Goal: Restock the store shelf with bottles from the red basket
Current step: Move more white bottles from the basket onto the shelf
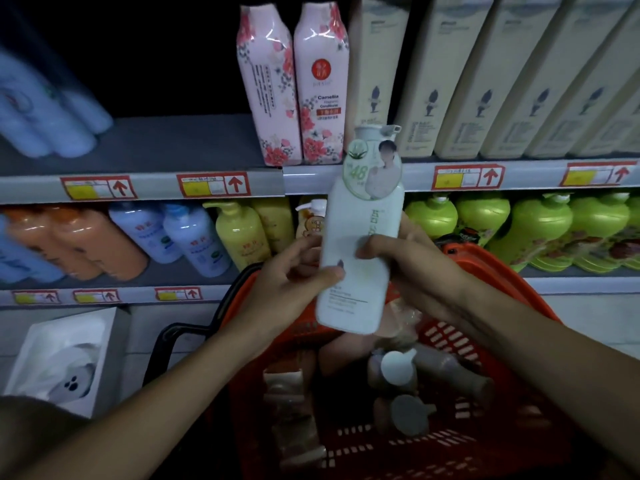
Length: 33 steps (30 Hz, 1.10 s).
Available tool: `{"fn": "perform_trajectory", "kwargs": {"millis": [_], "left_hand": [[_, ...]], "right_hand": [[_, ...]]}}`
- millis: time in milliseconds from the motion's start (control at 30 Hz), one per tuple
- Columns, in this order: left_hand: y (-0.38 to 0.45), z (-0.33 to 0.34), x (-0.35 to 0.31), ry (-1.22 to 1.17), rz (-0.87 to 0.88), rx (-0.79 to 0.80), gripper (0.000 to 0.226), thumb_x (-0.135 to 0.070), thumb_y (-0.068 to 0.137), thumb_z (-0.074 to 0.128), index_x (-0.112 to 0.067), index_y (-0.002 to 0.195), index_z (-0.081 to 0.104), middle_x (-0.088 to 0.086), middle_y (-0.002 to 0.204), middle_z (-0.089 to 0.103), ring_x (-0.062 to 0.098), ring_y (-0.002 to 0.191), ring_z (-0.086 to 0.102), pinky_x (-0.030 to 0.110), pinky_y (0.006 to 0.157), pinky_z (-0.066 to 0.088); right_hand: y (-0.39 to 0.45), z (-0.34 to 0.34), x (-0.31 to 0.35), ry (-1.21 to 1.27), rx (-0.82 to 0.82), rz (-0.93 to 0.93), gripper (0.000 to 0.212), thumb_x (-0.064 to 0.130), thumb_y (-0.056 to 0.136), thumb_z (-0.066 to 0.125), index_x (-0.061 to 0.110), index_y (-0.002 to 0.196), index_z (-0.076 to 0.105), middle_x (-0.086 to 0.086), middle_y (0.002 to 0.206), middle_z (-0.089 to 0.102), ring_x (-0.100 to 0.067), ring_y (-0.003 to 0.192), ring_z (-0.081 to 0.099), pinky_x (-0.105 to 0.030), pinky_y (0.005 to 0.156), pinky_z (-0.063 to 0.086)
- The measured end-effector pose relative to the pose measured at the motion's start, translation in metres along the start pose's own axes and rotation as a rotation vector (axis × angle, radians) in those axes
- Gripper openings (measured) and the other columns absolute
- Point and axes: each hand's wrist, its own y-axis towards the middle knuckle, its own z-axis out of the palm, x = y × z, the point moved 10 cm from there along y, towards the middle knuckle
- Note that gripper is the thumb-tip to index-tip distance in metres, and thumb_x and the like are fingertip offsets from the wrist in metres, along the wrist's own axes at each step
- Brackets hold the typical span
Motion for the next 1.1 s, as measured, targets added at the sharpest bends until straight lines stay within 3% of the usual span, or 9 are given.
{"fn": "perform_trajectory", "kwargs": {"millis": [100,267,400,500,667,767,867,1000,1100], "left_hand": [[-0.003,0.005,-0.006,0.038,0.038,0.067,0.057,-0.037,0.073,0.080,-0.048,0.125,0.059,-0.012,0.117,0.073,0.010,0.106,0.069,0.033,0.091,0.056],[-0.010,-0.001,-0.024,0.068,0.111,0.010,0.060,-0.031,0.072,0.081,-0.034,0.128,0.060,-0.012,0.114,0.075,0.010,0.105,0.071,0.029,0.090,0.055],[-0.026,-0.007,-0.064,-0.005,0.183,-0.045,0.053,-0.016,0.075,0.083,-0.032,0.121,0.063,-0.013,0.109,0.076,0.008,0.100,0.073,0.018,0.079,0.055],[-0.035,-0.014,-0.105,0.024,0.237,-0.066,0.054,-0.001,0.077,0.081,-0.031,0.119,0.062,-0.020,0.094,0.077,0.000,0.087,0.073,0.012,0.069,0.054],[-0.059,-0.035,-0.194,0.013,0.357,-0.133,0.058,0.001,0.078,0.080,-0.016,0.130,0.060,-0.001,0.103,0.075,0.005,0.086,0.074,0.019,0.072,0.058],[-0.066,-0.052,-0.250,-0.014,0.423,-0.162,0.065,0.006,0.076,0.079,-0.008,0.135,0.056,0.012,0.110,0.073,0.015,0.091,0.073,0.025,0.079,0.060],[-0.068,-0.067,-0.296,-0.004,0.490,-0.195,0.064,0.006,0.075,0.080,-0.009,0.133,0.057,0.008,0.108,0.074,0.012,0.088,0.075,0.023,0.077,0.060],[-0.056,-0.079,-0.335,-0.011,0.526,-0.232,0.053,0.001,0.079,0.079,-0.012,0.127,0.060,0.007,0.107,0.075,0.013,0.088,0.076,0.026,0.077,0.061],[-0.035,-0.087,-0.363,-0.007,0.560,-0.264,0.059,-0.001,0.079,0.079,-0.010,0.133,0.058,0.006,0.110,0.075,0.017,0.096,0.074,0.033,0.085,0.060]], "right_hand": [[-0.004,0.004,0.003,-0.024,0.033,0.015,0.062,-0.009,0.075,0.054,0.002,0.136,0.051,-0.023,0.128,0.066,-0.043,0.119,0.062,-0.054,0.098,0.054],[-0.013,0.009,0.015,-0.068,0.021,0.044,0.058,-0.019,0.085,0.055,-0.004,0.139,0.042,-0.026,0.130,0.064,-0.046,0.122,0.060,-0.059,0.103,0.049],[-0.028,0.009,0.053,-0.171,-0.047,-0.067,0.044,0.001,0.083,0.075,0.004,0.125,0.062,-0.017,0.123,0.071,-0.038,0.115,0.067,-0.053,0.098,0.055],[-0.041,0.032,0.087,-0.219,-0.025,-0.131,0.044,0.015,0.086,0.077,0.015,0.128,0.063,-0.015,0.124,0.071,-0.035,0.113,0.069,-0.052,0.095,0.056],[-0.059,0.075,0.169,-0.345,-0.038,-0.276,0.051,0.038,0.077,0.082,0.032,0.125,0.065,-0.003,0.121,0.073,-0.027,0.115,0.068,-0.046,0.094,0.057],[-0.063,0.090,0.225,-0.313,-0.045,-0.357,0.063,0.028,0.069,0.089,0.025,0.127,0.062,-0.008,0.117,0.073,-0.024,0.107,0.072,-0.037,0.083,0.060],[-0.063,0.107,0.271,-0.264,-0.085,-0.460,0.066,0.014,0.069,0.090,0.013,0.126,0.056,-0.010,0.116,0.073,-0.020,0.103,0.074,-0.029,0.078,0.060],[-0.057,0.129,0.315,-0.378,-0.166,-0.591,0.057,0.016,0.076,0.086,0.016,0.125,0.059,-0.002,0.115,0.071,-0.008,0.090,0.073,-0.016,0.064,0.054],[-0.041,0.134,0.347,-0.376,-0.160,-0.661,0.054,0.018,0.077,0.086,0.019,0.126,0.063,0.000,0.114,0.074,-0.009,0.092,0.074,-0.017,0.063,0.056]]}}
